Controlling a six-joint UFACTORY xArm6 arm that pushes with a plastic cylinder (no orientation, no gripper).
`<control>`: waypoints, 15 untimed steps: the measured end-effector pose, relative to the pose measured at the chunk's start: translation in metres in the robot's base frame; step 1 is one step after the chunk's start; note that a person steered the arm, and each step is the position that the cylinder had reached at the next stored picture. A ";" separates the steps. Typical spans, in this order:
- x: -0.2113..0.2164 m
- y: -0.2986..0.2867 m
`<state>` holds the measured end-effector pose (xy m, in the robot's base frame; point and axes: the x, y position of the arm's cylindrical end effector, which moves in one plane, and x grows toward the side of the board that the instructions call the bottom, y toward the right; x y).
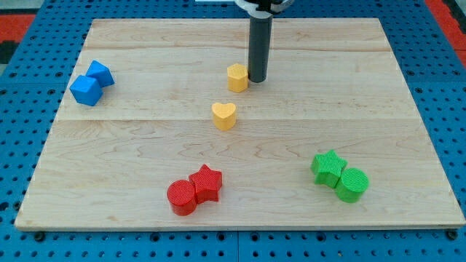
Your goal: Move the green circle and green star left a bit
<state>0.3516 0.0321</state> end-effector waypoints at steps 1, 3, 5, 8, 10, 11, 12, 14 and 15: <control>0.000 -0.002; 0.031 0.184; 0.209 0.274; 0.225 0.177; 0.175 0.134; 0.155 0.114; 0.154 0.120; 0.199 0.189; 0.218 0.161</control>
<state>0.5700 0.1927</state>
